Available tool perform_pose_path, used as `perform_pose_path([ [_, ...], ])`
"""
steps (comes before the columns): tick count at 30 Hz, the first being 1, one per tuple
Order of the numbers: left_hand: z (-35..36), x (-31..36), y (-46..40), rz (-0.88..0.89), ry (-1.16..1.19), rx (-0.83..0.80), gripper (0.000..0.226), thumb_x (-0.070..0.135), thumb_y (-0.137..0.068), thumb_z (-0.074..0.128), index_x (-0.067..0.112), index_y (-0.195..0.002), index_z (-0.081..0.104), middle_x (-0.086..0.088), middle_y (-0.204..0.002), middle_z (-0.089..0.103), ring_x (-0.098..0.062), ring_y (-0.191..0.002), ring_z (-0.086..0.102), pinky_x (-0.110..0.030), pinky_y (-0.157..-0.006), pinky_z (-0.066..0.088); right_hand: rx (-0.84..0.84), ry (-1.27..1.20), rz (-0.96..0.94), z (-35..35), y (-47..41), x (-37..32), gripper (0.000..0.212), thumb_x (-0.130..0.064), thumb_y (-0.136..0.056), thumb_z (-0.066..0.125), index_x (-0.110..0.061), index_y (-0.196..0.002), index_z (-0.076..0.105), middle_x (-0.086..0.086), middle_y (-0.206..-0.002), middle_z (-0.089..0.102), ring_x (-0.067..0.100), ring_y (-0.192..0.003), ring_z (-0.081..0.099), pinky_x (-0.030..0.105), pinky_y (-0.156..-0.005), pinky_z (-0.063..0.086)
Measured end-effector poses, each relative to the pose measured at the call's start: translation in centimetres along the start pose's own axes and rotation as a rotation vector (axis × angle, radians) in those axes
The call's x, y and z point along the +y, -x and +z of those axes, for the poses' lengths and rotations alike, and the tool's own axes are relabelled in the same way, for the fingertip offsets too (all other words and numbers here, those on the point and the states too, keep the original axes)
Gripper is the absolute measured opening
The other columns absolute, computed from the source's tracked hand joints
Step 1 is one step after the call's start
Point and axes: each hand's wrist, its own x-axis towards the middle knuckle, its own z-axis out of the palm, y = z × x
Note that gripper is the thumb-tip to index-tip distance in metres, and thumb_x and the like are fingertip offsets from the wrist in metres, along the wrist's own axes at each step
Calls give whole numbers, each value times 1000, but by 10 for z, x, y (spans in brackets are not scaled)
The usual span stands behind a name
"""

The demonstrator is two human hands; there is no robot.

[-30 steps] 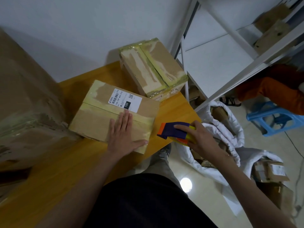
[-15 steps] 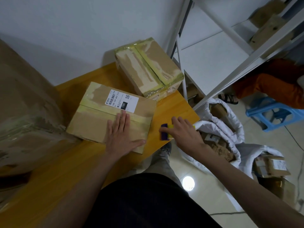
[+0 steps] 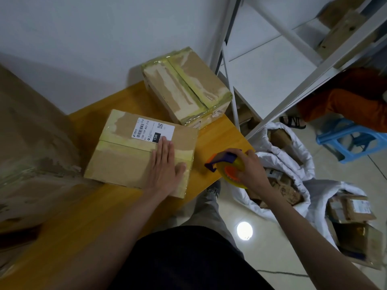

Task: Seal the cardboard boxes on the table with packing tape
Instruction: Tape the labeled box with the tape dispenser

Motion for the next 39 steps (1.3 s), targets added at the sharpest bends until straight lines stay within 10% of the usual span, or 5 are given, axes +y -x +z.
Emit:
perform_pose_path([
  [18, 4, 54, -16, -103, -55, -40, 85, 52, -101, 26, 9, -154, -25, -25, -157, -32, -49, -146, -25, -63, -120, 0, 150, -352, 41, -12, -5, -9, 60, -26, -87, 77, -52, -131, 46, 4, -118, 52, 17, -103, 49, 13, -73, 36],
  [27, -5, 32, 25, 193, -169, -54, 74, 42, -105, 24, 11, -157, -19, -20, -162, -25, -45, -149, -20, -57, -122, 7, 216, -571, -110, -34, -1, -36, 63, -40, -69, 65, -49, -130, 51, -34, -126, 55, -2, -119, 52, 31, -98, 46],
  [33, -7, -13, 57, 412, -192, -33, 70, 46, -103, 19, 15, -160, -8, -14, -166, -15, -35, -154, -12, -54, -123, 10, 174, -649, -175, -20, -16, -56, 76, 0, -64, 62, -20, -138, 56, -3, -138, 58, 13, -130, 53, 46, -105, 49],
  [39, -18, -43, 50, 29, 9, -15, 90, 73, -96, 6, 11, -159, -9, -10, -167, -15, -21, -154, -17, -46, -126, 3, 134, -658, -209, -11, -21, -78, 76, 1, -65, 62, -21, -138, 56, -7, -138, 58, 14, -130, 53, 36, -103, 48],
])
